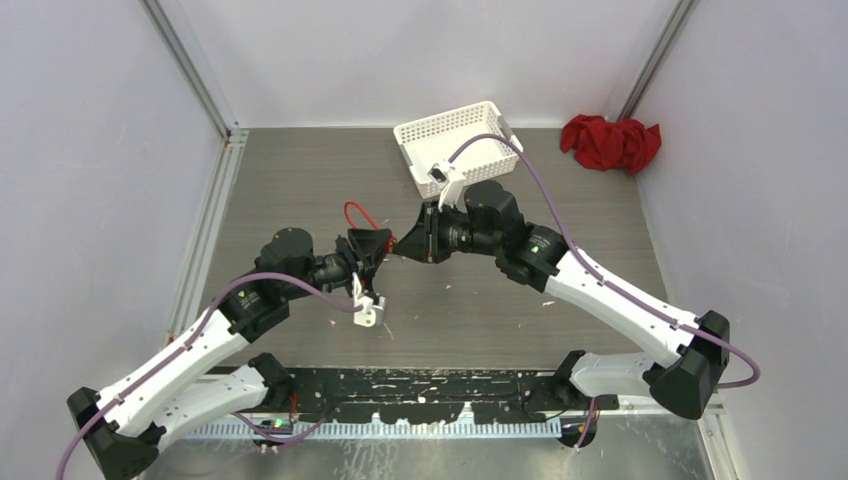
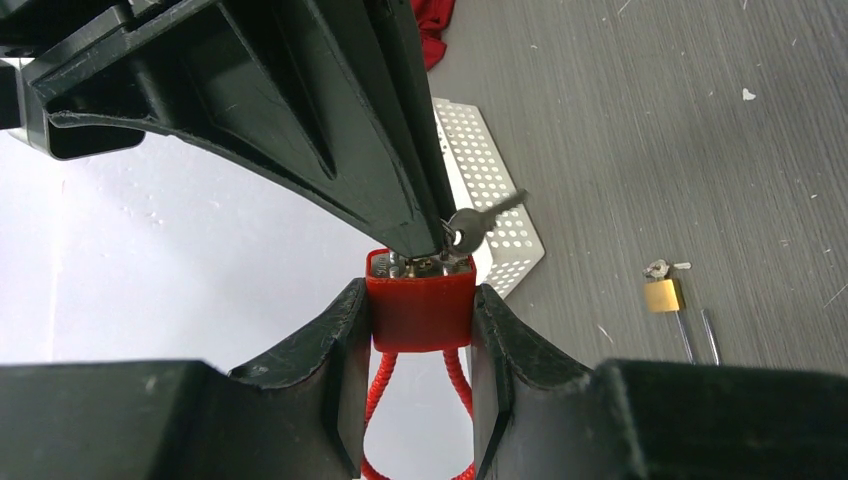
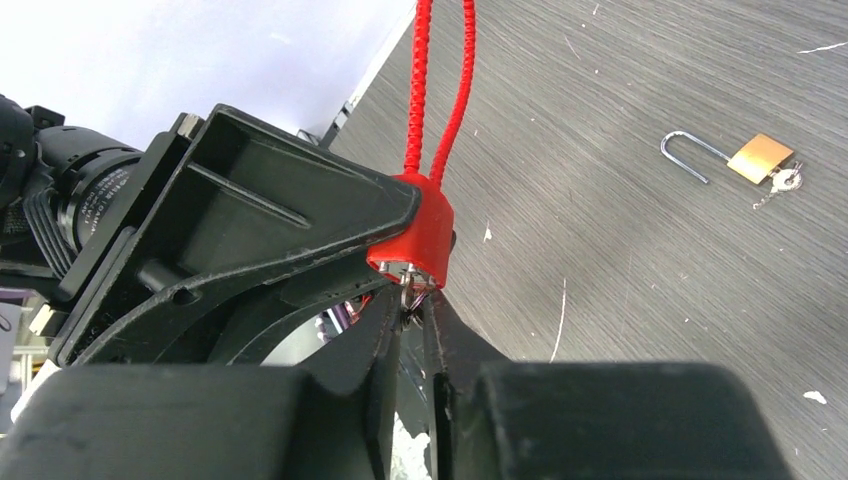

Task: Unlock with the key

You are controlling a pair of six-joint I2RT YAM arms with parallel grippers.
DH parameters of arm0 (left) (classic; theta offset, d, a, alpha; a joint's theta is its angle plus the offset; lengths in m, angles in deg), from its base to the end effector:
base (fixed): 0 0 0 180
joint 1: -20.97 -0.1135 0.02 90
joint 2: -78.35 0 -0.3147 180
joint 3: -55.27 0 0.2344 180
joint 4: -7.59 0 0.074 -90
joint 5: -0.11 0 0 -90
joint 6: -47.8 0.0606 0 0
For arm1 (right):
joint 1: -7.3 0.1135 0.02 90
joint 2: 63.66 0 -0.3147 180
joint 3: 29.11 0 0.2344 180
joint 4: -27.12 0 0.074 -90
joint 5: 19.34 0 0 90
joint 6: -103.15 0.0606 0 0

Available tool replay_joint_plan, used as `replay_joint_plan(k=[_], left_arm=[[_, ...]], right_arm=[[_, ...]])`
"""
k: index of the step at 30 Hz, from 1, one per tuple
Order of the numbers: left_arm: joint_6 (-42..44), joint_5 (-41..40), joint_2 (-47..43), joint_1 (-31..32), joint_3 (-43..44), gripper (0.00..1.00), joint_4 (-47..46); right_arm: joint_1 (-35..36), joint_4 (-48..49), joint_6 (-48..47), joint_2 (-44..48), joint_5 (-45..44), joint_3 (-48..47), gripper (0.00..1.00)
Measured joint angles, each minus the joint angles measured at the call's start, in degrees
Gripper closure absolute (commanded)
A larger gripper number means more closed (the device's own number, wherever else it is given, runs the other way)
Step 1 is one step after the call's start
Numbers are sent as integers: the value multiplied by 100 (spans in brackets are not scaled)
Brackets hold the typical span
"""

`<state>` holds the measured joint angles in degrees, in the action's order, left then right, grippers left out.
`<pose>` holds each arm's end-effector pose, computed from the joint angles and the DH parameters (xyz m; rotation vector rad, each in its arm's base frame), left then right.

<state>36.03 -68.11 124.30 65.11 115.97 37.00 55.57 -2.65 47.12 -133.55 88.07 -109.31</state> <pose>0.0948 -0.1233 0.3664 1.6956 0.6295 0.0758 0.1640 0.2111 0.4070 -0.4851 2.0473 1.2142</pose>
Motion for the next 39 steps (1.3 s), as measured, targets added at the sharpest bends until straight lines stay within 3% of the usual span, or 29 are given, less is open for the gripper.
replay_joint_plan(k=[4,12,21,31,39], left_arm=[[4,-42,0,0,0,100,9],[129,-208,0,-2,-20,100,-133],[404,-247,-46,-7,-509,100,-732],[927,55,-162,-35,-793,100,-1287],[1217,87,-144,-66,-807,100,-1606]], right_arm=[[7,22,37,0,-50,-2,99],[-4,470,577,31,-103,208,99],[-74,1521,1637,234,-175,1071,99],[-476,3825,3143,400,610,2337,99],[-614,5416,4113,129,876,2785,99]])
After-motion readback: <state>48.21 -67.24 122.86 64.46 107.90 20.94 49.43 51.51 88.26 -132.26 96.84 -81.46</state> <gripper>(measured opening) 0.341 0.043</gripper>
